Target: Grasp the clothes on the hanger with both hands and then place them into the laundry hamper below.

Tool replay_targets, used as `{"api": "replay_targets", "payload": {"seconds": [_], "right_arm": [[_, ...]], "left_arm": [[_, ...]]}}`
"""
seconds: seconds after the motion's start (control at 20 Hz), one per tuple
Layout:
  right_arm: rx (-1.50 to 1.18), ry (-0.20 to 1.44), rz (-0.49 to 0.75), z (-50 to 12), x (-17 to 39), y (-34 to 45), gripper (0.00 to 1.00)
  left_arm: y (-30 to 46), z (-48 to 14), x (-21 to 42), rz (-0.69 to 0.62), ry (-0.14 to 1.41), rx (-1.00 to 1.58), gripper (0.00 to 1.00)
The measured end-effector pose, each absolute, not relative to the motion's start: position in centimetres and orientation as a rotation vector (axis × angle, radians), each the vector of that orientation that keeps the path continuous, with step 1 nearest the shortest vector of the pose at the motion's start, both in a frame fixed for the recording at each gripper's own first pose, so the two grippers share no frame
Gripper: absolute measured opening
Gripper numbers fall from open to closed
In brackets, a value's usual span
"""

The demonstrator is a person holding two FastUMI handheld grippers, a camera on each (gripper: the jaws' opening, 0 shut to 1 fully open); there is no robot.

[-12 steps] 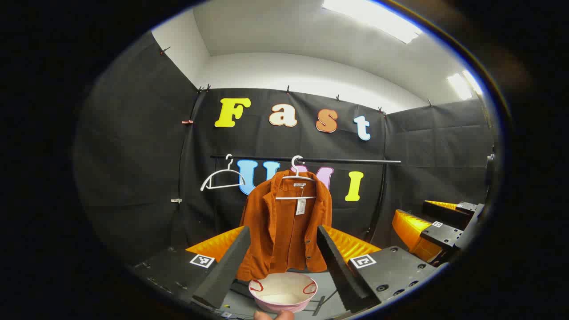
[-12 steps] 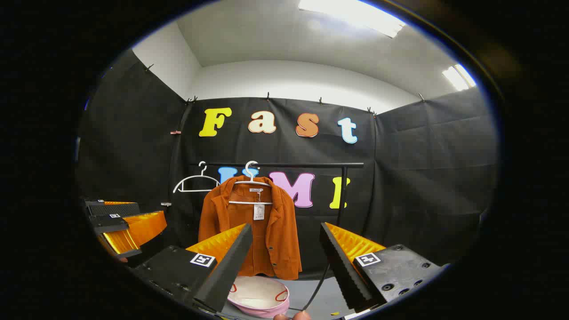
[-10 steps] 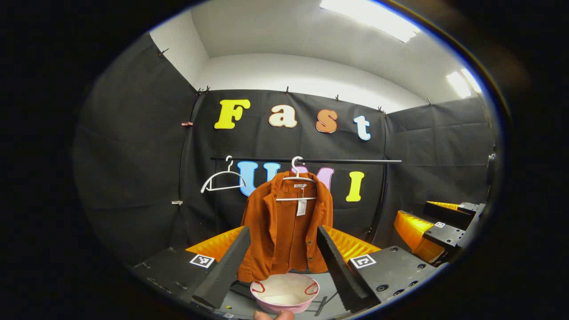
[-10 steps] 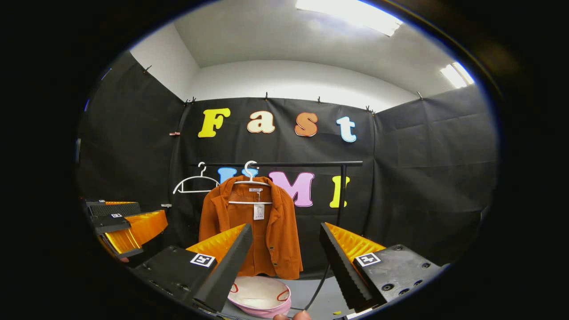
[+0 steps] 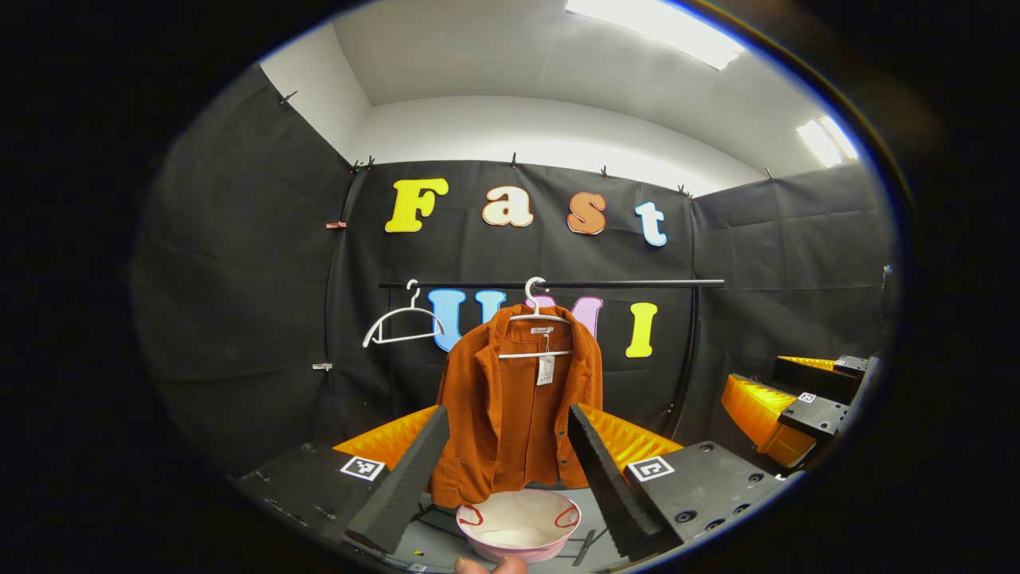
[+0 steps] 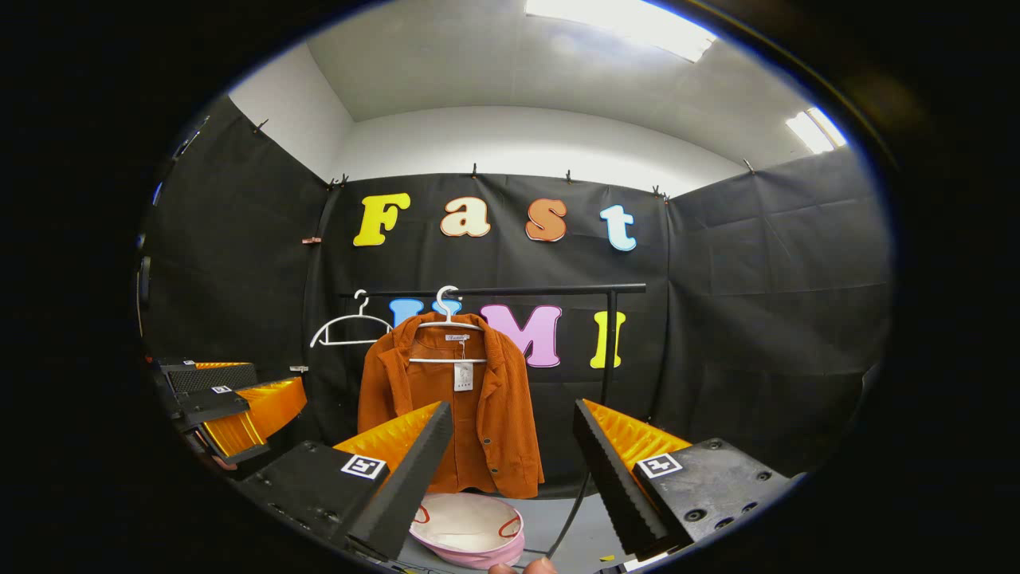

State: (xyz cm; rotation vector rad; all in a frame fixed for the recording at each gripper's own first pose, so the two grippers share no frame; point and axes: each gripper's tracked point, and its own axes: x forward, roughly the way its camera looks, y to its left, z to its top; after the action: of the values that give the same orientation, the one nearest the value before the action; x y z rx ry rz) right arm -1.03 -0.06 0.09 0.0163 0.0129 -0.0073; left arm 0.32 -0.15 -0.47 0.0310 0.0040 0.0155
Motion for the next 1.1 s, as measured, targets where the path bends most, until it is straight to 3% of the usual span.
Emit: {"api": "replay_targets", "payload": {"seconds": [0.65,1.1], "right_arm": [[0.023,0.018,0.003,0.8,-1.3,0.8,0.98],[0.013,-0.004,0.000,1.5,5.4,0.6,0.98]], "left_arm": [[-0.2,-0.4,0.5,0.003,-0.007,0.014,0.95],[0.3,-1.1,7.1,-0.003,0.003,0.012,0.95]]}}
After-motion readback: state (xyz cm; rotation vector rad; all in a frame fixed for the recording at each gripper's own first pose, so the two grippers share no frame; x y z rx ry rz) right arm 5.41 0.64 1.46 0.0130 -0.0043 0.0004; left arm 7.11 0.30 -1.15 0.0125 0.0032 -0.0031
